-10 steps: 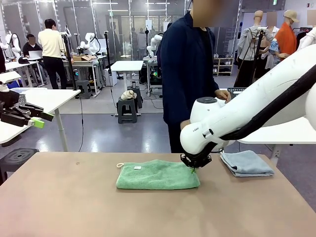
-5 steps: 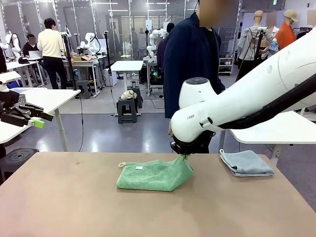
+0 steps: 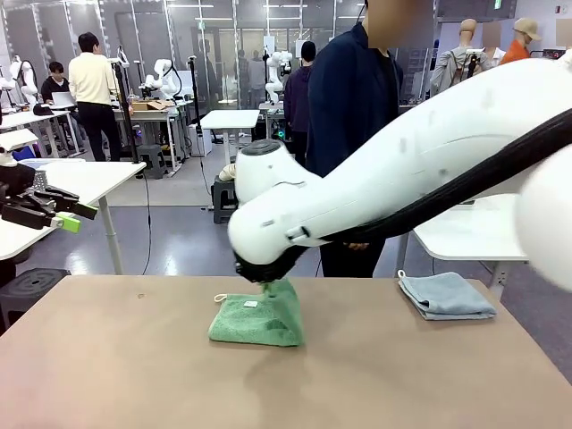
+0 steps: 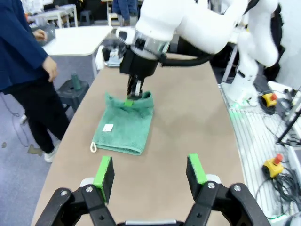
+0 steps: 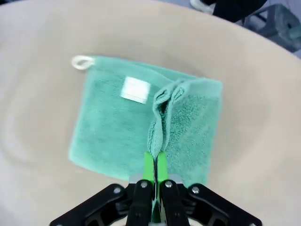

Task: Fold the towels and place them in the basket.
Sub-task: When a person lays out a Towel with hook on the table, fold it in half twice.

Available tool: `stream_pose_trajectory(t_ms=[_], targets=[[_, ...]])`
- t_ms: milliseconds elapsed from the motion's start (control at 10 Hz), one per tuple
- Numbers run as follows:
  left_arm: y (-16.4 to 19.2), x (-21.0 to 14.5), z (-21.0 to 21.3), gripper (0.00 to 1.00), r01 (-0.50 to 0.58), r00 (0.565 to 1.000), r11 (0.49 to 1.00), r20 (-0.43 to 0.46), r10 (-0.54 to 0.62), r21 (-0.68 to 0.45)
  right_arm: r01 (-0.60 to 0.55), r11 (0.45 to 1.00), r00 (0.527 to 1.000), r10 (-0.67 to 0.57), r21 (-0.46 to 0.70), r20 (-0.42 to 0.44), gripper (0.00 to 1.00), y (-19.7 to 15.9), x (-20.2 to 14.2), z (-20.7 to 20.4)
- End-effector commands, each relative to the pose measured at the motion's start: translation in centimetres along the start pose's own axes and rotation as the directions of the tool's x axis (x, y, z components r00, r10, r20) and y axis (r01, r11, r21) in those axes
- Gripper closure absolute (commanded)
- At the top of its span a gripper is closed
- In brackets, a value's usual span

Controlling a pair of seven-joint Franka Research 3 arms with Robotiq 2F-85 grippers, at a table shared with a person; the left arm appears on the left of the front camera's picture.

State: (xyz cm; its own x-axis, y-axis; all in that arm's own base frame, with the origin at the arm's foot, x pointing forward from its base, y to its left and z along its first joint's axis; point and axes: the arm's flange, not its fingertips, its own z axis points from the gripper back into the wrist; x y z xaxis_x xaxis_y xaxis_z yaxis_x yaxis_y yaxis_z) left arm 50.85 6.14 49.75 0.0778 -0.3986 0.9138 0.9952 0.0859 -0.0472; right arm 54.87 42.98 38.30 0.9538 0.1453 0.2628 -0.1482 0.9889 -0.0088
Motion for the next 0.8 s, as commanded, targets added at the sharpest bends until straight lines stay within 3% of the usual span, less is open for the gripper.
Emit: stream_pose_trajectory(t_ms=[0, 500, 600, 700], targets=[[-0.1, 0.0, 0.0, 0.21, 0.001, 1.000, 1.000, 0.004, -0.001, -0.002, 0.073, 0.997, 0.997, -0.073, 0.007, 0.015, 1.00, 3.5, 3.2, -1.4], [-0.1, 0.0, 0.0, 0.21, 0.001, 1.000, 1.000, 0.004, -0.001, -0.002, 0.138, 0.984, 0.990, -0.139, 0.113, 0.007, 1.00, 7.2, 3.3, -5.0], [-0.1, 0.0, 0.0, 0.21, 0.001, 1.000, 1.000, 0.004, -0.001, -0.002, 0.148, 0.980, 0.989, -0.149, 0.136, -0.001, 0.79, 7.2, 3.1, -5.3], [-0.1, 0.0, 0.0, 0.21, 0.001, 1.000, 1.000, 0.004, -0.001, -0.002, 0.152, 0.978, 0.988, -0.150, 0.142, -0.023, 0.77, 7.2, 2.8, -5.5]])
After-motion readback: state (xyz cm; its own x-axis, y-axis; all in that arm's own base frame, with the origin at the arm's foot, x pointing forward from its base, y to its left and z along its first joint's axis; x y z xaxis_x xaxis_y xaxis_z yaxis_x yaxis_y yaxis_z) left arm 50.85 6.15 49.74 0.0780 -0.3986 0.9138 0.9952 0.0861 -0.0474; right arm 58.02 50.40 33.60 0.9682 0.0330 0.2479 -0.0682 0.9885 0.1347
